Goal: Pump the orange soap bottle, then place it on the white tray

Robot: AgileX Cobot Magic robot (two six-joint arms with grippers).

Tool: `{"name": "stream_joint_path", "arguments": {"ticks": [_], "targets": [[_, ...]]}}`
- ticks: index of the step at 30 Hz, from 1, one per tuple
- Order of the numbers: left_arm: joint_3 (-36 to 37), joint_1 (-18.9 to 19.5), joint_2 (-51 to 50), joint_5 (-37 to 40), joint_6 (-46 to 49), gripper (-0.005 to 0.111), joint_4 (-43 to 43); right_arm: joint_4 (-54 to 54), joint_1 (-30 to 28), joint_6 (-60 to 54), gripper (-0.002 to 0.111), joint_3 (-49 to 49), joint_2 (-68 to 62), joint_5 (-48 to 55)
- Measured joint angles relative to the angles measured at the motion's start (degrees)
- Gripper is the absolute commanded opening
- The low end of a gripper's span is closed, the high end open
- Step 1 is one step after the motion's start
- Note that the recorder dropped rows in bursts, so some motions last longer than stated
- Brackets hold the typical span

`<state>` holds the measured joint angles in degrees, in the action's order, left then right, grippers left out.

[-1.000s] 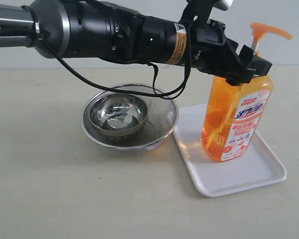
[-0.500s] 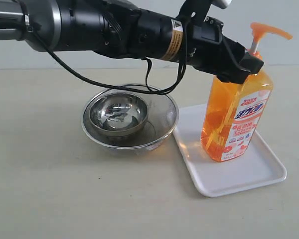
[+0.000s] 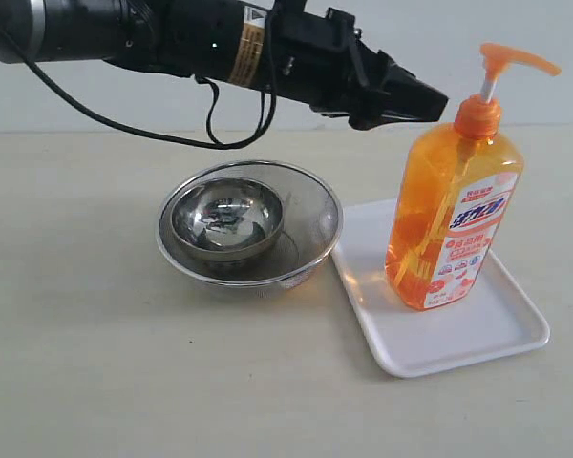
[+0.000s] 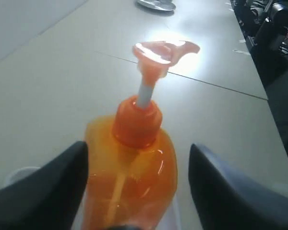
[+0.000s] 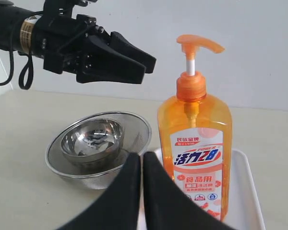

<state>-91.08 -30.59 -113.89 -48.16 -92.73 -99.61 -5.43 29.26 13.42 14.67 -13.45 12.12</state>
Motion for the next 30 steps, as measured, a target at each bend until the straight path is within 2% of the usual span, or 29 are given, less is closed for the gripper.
{"name": "stream_joint_path", "arguments": {"ticks": [6, 14, 30], "targets": [[0.0, 3.6, 0.0, -2.2, 0.3, 0.057, -0.1, 0.0, 0.0, -0.4, 0.000, 0.0, 0.0, 0.0], [0.0, 4.1, 0.0, -2.9, 4.4, 0.057, 3.0, 0.0, 0.0, -0.6, 0.000, 0.0, 0.0, 0.0], [-0.2, -0.8, -4.1, -0.4, 6.9, 0.057, 6.0, 0.0, 0.0, -1.0, 0.000, 0.0, 0.0, -0.5]]}}
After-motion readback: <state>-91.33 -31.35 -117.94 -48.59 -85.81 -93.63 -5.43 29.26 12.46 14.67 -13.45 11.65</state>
